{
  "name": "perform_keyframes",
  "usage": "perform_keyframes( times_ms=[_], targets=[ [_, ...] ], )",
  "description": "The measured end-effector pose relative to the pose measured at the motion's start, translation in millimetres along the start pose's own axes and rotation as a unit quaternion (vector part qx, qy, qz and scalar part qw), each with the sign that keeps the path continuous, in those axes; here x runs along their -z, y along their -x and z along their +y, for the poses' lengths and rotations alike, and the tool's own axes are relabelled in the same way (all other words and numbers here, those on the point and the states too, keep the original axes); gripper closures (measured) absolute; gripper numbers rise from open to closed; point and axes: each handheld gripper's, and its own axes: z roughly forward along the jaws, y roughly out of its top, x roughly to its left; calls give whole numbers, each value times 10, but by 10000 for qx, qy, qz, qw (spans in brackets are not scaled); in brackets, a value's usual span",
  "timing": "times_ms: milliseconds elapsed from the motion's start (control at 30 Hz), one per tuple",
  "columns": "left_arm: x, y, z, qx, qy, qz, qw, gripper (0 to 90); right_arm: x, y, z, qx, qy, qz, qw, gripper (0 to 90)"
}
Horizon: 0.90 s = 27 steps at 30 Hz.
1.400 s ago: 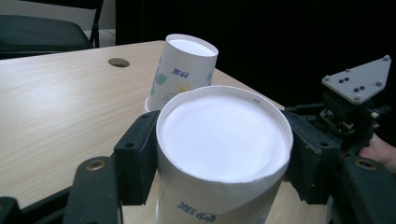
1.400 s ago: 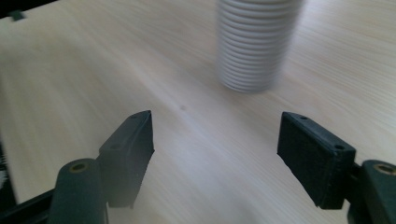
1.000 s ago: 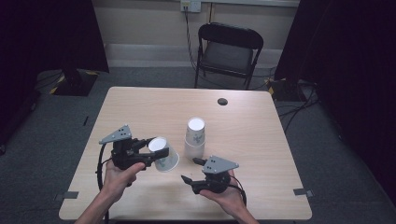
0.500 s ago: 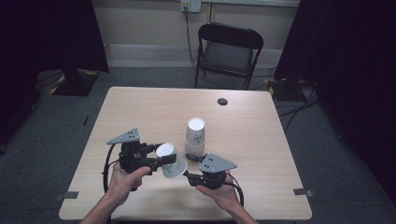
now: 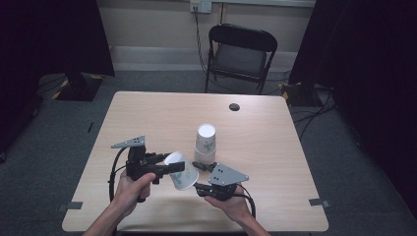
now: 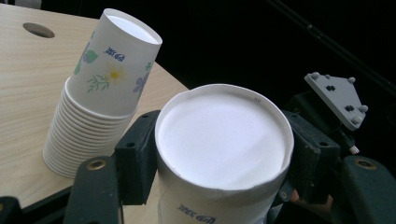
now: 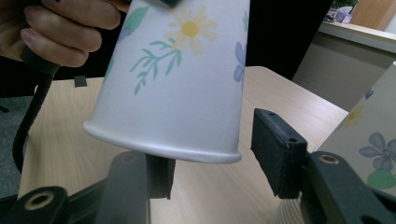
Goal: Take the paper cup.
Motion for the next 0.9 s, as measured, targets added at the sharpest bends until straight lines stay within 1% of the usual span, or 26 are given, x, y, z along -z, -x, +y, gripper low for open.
perform_keyframes(
  times_ms=[67, 133, 200, 267, 300, 333, 367, 467, 567, 633, 667, 700, 767, 800, 867, 900],
  targets=[
    [1, -9, -2, 32, 12, -20, 10000, 352, 9, -1, 5, 51, -2, -1, 10000, 559],
    [3, -37, -9, 142, 33, -67, 9999, 352, 18, -1, 13, 78, 22, 14, 10000, 604],
    [8, -72, -17, 299, 72, -183, 9994, 352, 33, -16, 31, 154, 39, -64, 9999, 639],
    [10, -90, -25, 414, 107, -267, 9987, 352, 55, -14, 51, 182, 64, -130, 9997, 685],
    [8, -96, -29, 426, 99, -284, 9986, 351, 65, -7, 58, 172, 78, -156, 9997, 697],
    [0, -104, -36, 524, 113, -332, 9980, 350, 74, 0, 63, 171, 87, -190, 9996, 711],
    [-7, -110, -43, 549, 97, -337, 9979, 349, 84, 11, 66, 155, 93, -231, 9996, 737],
    [-19, -104, -50, 536, 61, -334, 9980, 348, 98, 29, 67, 124, 88, -312, 9994, 769],
    [-28, -98, -51, 519, 63, -300, 9982, 345, 101, 31, 71, 159, 32, -380, 9991, 804],
    [-31, -100, -54, 501, 60, -306, 9983, 342, 98, 21, 78, 231, -18, -477, 9986, 821],
    [-29, -99, -54, 432, 91, -343, 9984, 340, 97, 21, 81, 234, -43, -445, 9987, 826],
    [-31, -93, -55, 382, 112, -354, 9986, 339, 102, 17, 83, 267, -30, -474, 9985, 832],
    [-39, -79, -54, 354, 146, -389, 9985, 332, 111, 4, 98, 328, -21, -596, 9977, 839],
    [-38, -70, -53, 293, 166, -392, 9987, 330, 118, -1, 102, 333, 11, -656, 9973, 840],
    [-31, -42, -36, 160, 201, -339, 9991, 327, 124, -9, 109, 329, 11, -651, 9973, 842],
    [-21, -31, -22, 85, 191, -314, 9993, 321, 128, -16, 111, 348, 36, -699, 9969, 843]
  ],
)
